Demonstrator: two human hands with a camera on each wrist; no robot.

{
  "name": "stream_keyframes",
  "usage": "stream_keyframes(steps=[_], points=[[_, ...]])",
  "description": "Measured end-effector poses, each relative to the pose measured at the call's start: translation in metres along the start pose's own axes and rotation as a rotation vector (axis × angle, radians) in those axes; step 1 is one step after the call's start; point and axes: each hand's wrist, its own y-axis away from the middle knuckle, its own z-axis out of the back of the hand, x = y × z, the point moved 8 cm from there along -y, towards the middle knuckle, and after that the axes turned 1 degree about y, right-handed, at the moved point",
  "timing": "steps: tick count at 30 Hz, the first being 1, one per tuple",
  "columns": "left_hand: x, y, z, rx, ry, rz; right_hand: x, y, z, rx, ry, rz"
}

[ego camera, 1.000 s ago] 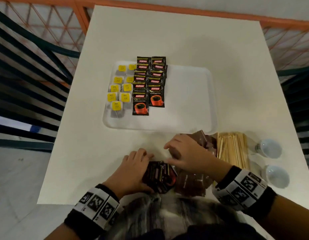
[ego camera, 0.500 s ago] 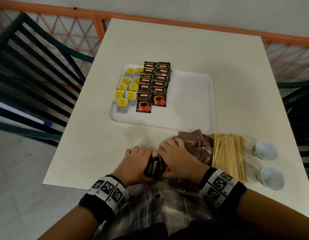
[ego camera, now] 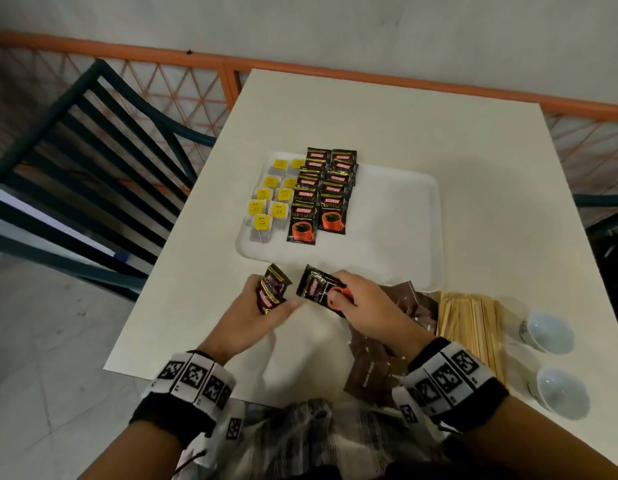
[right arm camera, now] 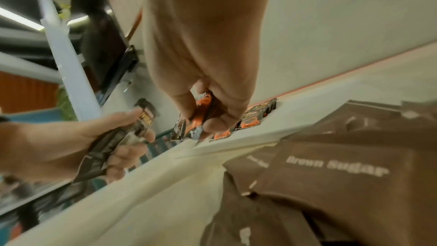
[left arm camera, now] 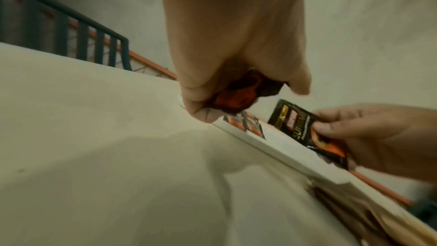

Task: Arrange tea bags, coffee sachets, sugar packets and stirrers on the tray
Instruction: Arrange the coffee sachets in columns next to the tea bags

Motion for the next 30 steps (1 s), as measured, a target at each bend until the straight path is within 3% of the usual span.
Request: stream_keyframes(steps=[7,9,13,17,21,30], points=[[-0.016,-0.01,0.006,0.051,0.284,0.057,-0.015,-0.003,0.005,-0.045,-0.746,-0.206],[-0.021,-0.017,0.005,0.082,0.454,0.115,-0.017,-0.005,0.008,-0.085,-0.812,-0.233],[-0.04,-0.028,0.017,0.086,0.841,0.057,-0.029,-0.01,0.016,-0.243,-0.736,-0.304],[-0.021,-0.039,0.036,0.014,0.684,0.132,-0.044,-0.019,0.017,-0.31,-0.64,-0.422],[0.0,-0.043,0.044,0.12,0.429,0.186,-0.048,-0.034,0.015,-0.371,-0.791,-0.489],[-0.007,-0.065,0.061,0.048,0.446,0.162,-0.064,-0.082,0.034,-0.582,-0.585,-0.611]])
